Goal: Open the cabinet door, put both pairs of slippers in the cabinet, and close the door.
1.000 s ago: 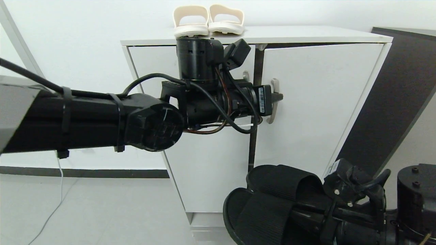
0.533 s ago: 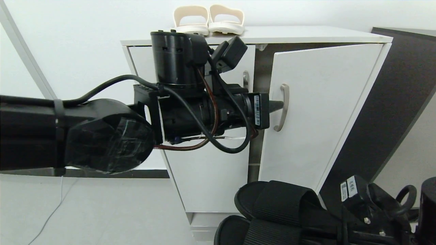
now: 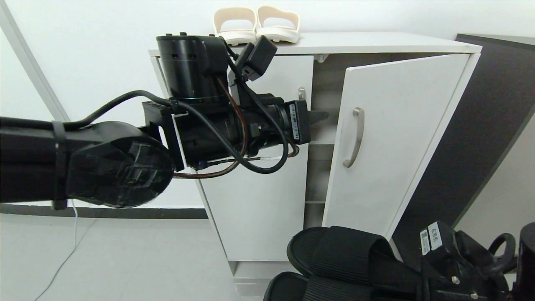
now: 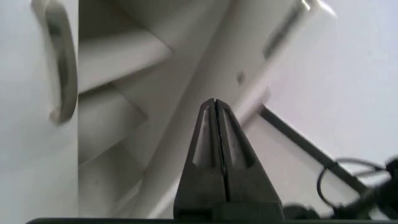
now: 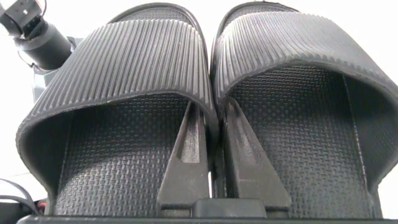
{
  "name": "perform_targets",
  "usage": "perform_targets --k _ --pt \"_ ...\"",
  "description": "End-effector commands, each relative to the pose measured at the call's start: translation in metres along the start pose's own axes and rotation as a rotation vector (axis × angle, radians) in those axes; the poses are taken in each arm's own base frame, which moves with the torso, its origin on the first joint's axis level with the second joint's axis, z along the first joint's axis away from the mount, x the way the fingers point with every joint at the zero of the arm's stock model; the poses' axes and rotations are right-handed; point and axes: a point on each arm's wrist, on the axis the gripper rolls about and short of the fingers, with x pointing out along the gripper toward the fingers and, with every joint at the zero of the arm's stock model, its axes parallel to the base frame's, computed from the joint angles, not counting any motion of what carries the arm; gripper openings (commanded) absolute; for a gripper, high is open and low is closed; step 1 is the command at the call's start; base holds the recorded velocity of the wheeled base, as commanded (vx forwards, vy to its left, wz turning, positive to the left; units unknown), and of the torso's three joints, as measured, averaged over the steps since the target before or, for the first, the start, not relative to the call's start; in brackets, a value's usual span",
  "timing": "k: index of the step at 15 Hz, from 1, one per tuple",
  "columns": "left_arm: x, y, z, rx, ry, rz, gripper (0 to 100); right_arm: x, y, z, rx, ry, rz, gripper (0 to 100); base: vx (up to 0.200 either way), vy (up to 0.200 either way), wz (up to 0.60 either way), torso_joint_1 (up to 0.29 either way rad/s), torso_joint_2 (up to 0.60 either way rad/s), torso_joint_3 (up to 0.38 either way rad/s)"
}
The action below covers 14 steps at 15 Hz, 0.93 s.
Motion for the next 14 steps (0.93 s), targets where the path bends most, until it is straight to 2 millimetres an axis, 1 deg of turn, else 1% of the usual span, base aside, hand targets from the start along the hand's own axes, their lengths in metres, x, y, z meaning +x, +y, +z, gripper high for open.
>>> perform_targets --k 1,4,7,9,11,12,14 --pt "0.021 0.015 -0.005 -0.026 -0.019 0.009 0 0.0 0.0 -0.001 -0.001 0.004 0.003 0 0.0 0.0 0.0 0.0 0.0 0.0" --pt "0.035 0.022 -0.011 -0.021 -0.045 0.0 0 0.002 0.003 -0.004 -0.002 0.022 0.017 0 0.0 0.0 0.0 0.0 0.0 0.0" --pt "0.041 0.025 -0.014 -0.031 -0.039 0.0 0 0.003 0.006 -0.007 -0.006 0.033 0.032 0 0.0 0.0 0.0 0.0 0.0 0.0" --pt "0.044 0.025 -0.014 -0.045 -0.055 -0.007 0 0.003 0.008 -0.009 -0.009 0.042 0.042 0 -0.2 0.0 0.0 0.005 0.0 0.002" --pt "0.046 0.016 -0.016 -0.05 -0.073 -0.038 0 0.002 0.012 -0.012 -0.013 0.05 0.058 0 -0.2 0.0 0.0 0.01 0.0 0.005" --pt "0.046 0.006 -0.019 -0.046 -0.077 -0.067 0 0.002 0.014 -0.014 -0.019 0.057 0.069 0 -0.2 0.0 0.0 -0.002 0.01 0.002" --pt "0.053 -0.024 -0.032 -0.036 -0.089 -0.156 0 0.001 0.016 -0.018 -0.059 0.071 0.081 0 -0.2 0.0 0.0 -0.002 0.0 0.005"
